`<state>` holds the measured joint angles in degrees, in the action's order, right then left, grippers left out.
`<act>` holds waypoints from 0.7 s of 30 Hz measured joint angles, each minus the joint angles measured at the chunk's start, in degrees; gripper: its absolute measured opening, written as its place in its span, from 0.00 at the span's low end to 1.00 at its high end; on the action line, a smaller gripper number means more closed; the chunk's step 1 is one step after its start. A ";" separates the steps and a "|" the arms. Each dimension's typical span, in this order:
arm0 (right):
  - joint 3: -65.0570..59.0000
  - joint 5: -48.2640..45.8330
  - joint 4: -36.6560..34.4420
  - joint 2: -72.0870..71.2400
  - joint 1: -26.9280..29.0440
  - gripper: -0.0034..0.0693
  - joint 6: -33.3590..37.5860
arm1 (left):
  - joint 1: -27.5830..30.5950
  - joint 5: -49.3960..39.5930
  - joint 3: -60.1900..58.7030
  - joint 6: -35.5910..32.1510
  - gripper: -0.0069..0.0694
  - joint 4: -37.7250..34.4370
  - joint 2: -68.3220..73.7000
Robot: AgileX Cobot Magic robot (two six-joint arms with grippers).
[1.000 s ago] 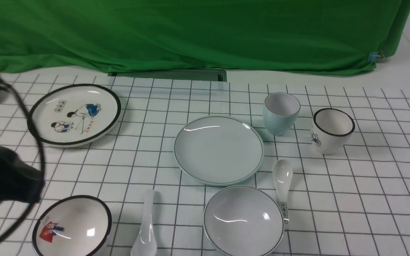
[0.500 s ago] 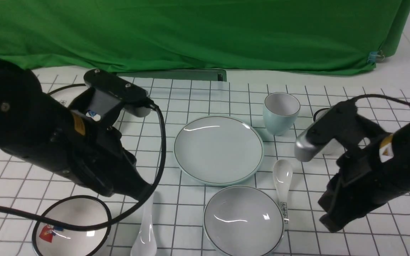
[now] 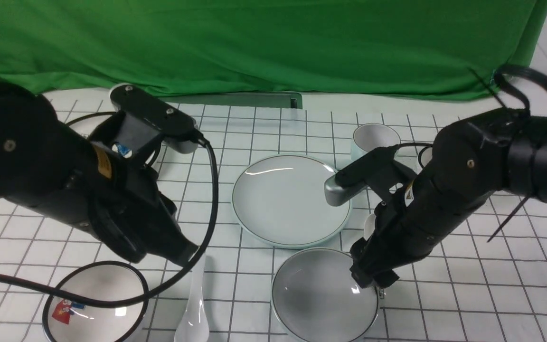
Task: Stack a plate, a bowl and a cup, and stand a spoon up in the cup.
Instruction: Use the right arm to grab a blue rice bowl
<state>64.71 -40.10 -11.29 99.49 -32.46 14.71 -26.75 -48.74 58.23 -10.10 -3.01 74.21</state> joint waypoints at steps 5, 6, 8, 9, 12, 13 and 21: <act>0.00 4.13 -0.28 3.74 -2.89 0.70 -0.19 | 0.00 1.05 0.00 0.00 0.15 0.86 0.00; 0.00 4.53 -0.28 4.08 -3.10 0.67 -0.26 | 0.00 1.11 0.00 0.00 0.15 1.29 0.00; 0.00 4.97 -0.29 4.71 -3.44 0.52 -0.31 | 0.00 1.24 0.00 0.00 0.15 2.08 0.00; 0.00 5.17 -0.24 4.80 -3.50 0.46 -0.35 | 0.00 1.23 0.00 0.00 0.15 2.56 0.00; 0.15 5.78 -0.62 4.47 -3.50 0.23 -1.02 | 0.00 1.23 0.00 0.00 0.15 3.01 0.00; 0.84 5.19 -1.43 3.47 -3.56 0.17 -0.93 | 0.00 1.13 0.00 0.00 0.15 3.01 0.00; 11.15 -2.17 -0.17 1.85 -2.65 0.15 1.49 | 0.00 0.87 0.00 0.00 0.16 3.47 0.00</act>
<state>75.86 -42.27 -11.46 101.34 -35.12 16.19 -26.75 -47.87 58.23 -10.10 0.46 74.21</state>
